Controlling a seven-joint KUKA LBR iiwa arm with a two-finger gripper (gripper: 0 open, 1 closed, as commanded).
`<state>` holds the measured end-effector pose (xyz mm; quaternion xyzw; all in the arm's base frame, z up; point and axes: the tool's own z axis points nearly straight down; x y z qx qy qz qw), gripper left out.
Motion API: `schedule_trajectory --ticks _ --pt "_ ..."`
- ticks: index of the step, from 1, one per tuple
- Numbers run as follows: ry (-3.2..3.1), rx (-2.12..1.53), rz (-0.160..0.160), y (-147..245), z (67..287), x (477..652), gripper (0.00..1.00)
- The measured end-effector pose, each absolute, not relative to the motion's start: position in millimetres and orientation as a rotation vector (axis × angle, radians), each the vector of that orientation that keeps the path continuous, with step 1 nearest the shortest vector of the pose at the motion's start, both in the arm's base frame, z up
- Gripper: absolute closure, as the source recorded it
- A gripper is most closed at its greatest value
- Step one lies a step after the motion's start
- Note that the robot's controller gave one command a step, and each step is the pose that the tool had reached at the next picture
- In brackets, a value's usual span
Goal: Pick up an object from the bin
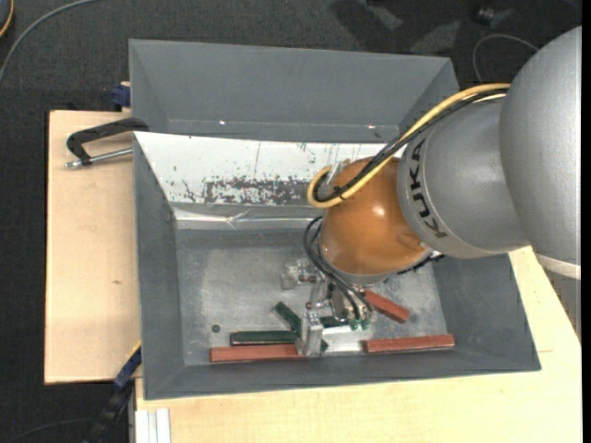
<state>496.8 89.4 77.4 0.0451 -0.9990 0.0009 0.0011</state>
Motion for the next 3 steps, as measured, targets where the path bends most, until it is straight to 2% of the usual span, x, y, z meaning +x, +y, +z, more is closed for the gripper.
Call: schedule_trajectory --ticks 1,2,3 --pt "-3.141 -0.035 0.000 50.7 70.4 506.1 0.00" --pt "-3.141 -0.031 -0.002 52.3 70.6 505.9 1.00" --pt "-3.156 -0.008 -0.005 83.9 262.8 514.8 1.00"
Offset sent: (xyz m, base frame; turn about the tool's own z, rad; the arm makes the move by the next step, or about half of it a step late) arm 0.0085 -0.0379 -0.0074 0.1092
